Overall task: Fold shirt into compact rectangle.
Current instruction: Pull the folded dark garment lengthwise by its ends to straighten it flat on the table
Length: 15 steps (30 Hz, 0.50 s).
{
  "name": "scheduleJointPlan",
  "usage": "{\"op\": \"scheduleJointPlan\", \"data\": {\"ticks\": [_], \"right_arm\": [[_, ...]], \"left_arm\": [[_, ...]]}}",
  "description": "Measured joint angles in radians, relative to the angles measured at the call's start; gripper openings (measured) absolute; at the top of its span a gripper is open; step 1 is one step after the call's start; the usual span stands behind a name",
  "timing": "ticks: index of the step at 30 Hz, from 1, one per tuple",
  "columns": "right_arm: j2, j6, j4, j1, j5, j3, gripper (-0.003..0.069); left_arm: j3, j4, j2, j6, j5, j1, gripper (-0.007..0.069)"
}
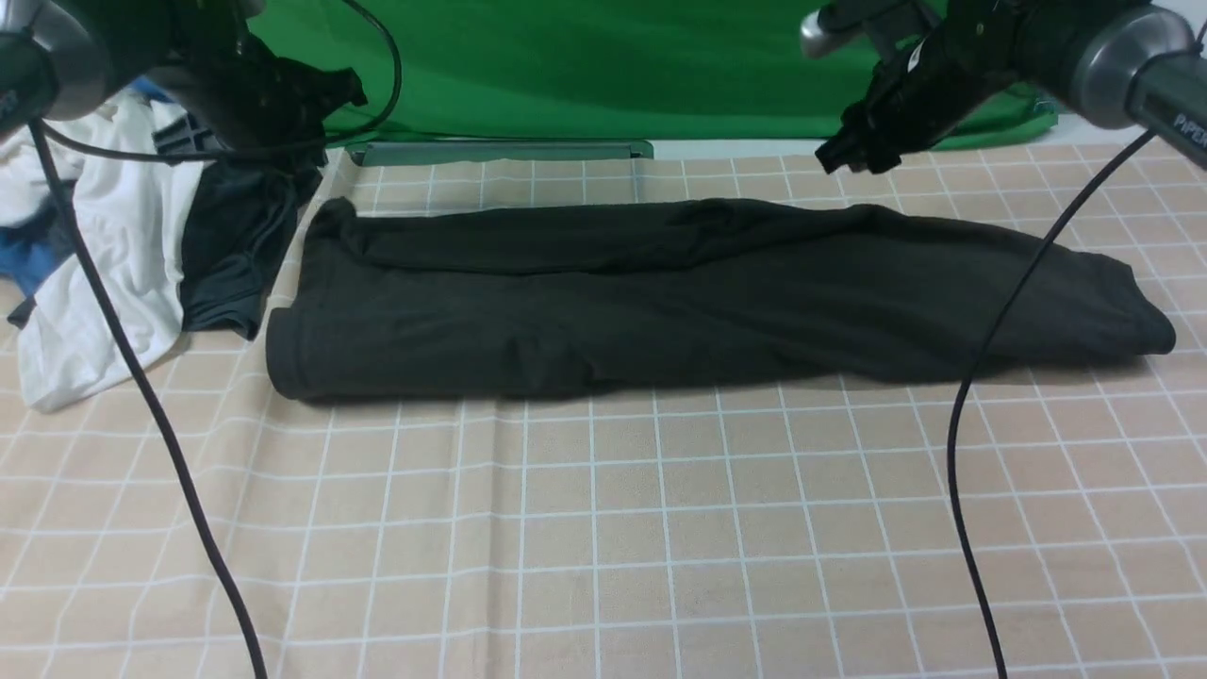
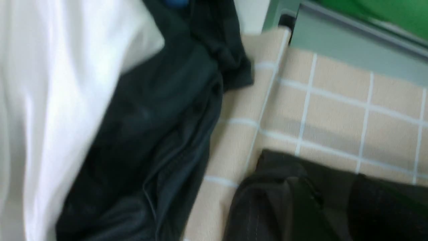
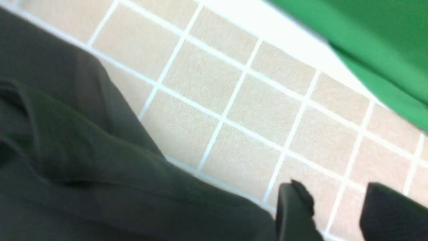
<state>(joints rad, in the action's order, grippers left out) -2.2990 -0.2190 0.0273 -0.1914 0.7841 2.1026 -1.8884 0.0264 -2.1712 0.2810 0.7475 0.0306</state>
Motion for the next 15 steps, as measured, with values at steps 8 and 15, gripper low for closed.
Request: {"op": "scheduleJointPlan", "data": {"ticks": [8, 15], "right_arm": [[0.012, -0.092, -0.264, -0.051, 0.173, 0.007, 0.0037], [-0.113, -0.133, -0.364, -0.104, 0.135, 0.006, 0.0036]], "left_arm": [[-0.005, 0.228, 0.025, -0.281, 0.198, 0.028, 0.0158], [-0.004, 0.226, 0.009, -0.314, 0.254, 0.092, 0.0017]]}}
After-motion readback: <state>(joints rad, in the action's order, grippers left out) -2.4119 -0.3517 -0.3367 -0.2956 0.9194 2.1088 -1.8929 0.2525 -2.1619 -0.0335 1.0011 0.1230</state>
